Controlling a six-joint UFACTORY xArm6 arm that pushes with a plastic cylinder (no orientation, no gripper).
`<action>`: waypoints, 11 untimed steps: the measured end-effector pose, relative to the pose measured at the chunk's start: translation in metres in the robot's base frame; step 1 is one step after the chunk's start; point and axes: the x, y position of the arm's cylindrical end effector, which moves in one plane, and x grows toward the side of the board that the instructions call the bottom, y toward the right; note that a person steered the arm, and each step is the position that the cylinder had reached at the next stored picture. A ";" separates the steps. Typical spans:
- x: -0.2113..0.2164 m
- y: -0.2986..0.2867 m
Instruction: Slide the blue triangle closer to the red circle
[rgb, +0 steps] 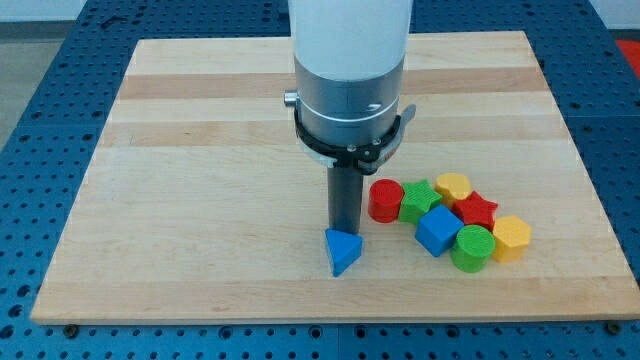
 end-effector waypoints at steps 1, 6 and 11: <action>0.001 -0.039; 0.069 -0.138; 0.083 0.029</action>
